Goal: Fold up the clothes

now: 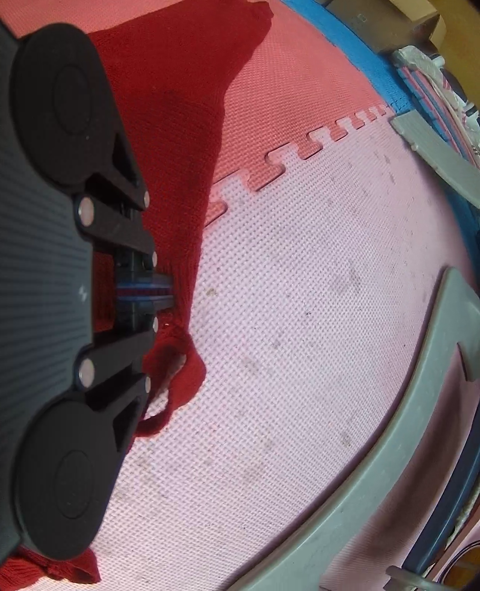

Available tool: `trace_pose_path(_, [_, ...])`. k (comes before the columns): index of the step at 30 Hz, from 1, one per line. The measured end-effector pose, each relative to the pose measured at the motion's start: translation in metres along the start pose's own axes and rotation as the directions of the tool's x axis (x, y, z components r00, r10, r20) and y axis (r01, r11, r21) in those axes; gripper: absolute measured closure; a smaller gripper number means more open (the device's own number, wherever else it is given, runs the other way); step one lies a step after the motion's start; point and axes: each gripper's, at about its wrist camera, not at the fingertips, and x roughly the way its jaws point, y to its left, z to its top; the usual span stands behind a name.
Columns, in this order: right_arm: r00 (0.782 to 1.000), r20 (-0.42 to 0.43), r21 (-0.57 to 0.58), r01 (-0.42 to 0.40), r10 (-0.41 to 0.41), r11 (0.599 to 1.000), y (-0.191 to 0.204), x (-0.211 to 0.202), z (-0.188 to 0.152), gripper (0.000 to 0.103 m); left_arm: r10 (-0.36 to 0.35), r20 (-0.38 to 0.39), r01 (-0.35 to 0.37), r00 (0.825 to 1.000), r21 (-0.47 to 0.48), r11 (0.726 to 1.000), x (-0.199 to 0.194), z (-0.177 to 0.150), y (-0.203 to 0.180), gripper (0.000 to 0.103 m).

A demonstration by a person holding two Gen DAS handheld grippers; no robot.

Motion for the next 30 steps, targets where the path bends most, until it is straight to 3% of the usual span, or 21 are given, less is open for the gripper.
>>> trace_pose_path(4, [1.0, 0.007, 0.055, 0.027, -0.028, 0.998, 0.001, -0.015, -0.003, 0.099, 0.011, 0.031, -0.011, 0.999, 0.004, 1.0, -0.017, -0.017, -0.006, 0.027])
trace_pose_path(8, [0.999, 0.05, 0.119, 0.0, -0.006, 0.993, 0.001, -0.079, -0.026, 0.097, 0.02, 0.059, -0.02, 0.998, 0.011, 1.0, -0.04, -0.038, -0.014, 0.027])
trace_pose_path(12, [0.998, -0.004, 0.127, 0.06, -0.06, 0.99, -0.004, -0.147, -0.076, 0.093, 0.028, 0.094, -0.031, 0.995, 0.026, 0.999, -0.063, -0.06, -0.025, 0.027])
trace_pose_path(16, [0.991, -0.061, 0.235, 0.134, -0.123, 0.963, -0.02, -0.212, -0.146, 0.089, 0.035, 0.143, -0.035, 0.989, -0.003, 0.999, -0.085, -0.083, -0.04, 0.027])
trace_pose_path(23, [0.982, 0.002, 0.425, 0.17, -0.189, 0.889, -0.053, -0.311, -0.222, 0.085, 0.054, 0.223, -0.052, 0.973, -0.012, 0.999, -0.126, -0.124, -0.084, 0.027])
trace_pose_path(26, [0.973, 0.023, 0.419, 0.199, -0.229, 0.886, -0.046, -0.34, -0.248, 0.079, 0.007, 0.241, -0.012, 0.971, 0.021, 1.0, -0.14, -0.139, -0.099, 0.027])
trace_pose_path(30, [0.958, 0.036, 0.442, 0.241, -0.285, 0.864, -0.024, -0.368, -0.285, 0.075, 0.04, 0.227, -0.06, 0.973, 0.081, 0.995, -0.15, -0.156, -0.115, 0.027])
